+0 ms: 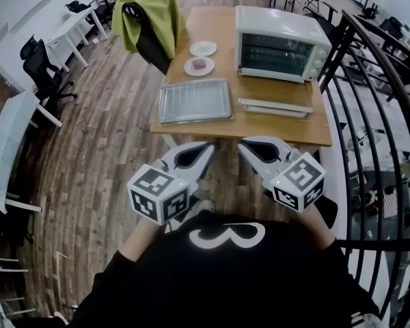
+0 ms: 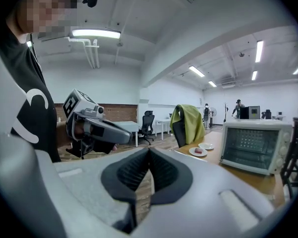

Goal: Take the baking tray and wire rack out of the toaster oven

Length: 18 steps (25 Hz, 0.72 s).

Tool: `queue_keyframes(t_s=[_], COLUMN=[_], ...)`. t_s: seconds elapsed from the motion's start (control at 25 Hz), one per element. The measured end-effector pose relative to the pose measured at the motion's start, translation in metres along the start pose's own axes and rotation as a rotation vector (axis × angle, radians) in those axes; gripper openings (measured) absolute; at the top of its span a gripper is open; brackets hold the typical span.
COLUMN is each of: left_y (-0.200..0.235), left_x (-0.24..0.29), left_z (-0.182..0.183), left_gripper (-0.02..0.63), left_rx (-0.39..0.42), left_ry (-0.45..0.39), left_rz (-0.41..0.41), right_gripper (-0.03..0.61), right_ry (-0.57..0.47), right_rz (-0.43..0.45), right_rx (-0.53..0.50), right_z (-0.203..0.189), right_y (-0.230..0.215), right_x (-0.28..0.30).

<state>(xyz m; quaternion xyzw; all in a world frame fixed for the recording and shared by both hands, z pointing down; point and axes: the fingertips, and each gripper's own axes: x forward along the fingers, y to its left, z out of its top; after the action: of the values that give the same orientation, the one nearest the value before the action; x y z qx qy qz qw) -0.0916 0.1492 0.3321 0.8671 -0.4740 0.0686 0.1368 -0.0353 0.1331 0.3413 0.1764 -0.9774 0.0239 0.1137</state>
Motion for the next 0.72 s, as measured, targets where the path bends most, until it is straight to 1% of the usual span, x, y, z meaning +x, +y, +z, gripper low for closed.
queue_keyframes(t_s=[0.16,0.4,0.72], left_y=[-0.004,0.006,0.015], left_x=[-0.001,-0.003,0.003], left_z=[0.000,0.000,-0.004], left_gripper=[0.011,0.011,0.011], left_rx=[0.007,-0.008,-0.021], left_ry=[0.007,0.006,0.006], left_rz=[0.002,0.023,0.010], right_gripper=[0.002,0.002,0.002], right_ry=[-0.007,-0.002,0.011], right_rz=[0.009,0.023,0.012], right_rx=[0.009,0.011,0.027], right_z=[0.001,-0.003,-0.008], right_y=[0.000,0.003,-0.002], right_x=[-0.001,0.008,0.014])
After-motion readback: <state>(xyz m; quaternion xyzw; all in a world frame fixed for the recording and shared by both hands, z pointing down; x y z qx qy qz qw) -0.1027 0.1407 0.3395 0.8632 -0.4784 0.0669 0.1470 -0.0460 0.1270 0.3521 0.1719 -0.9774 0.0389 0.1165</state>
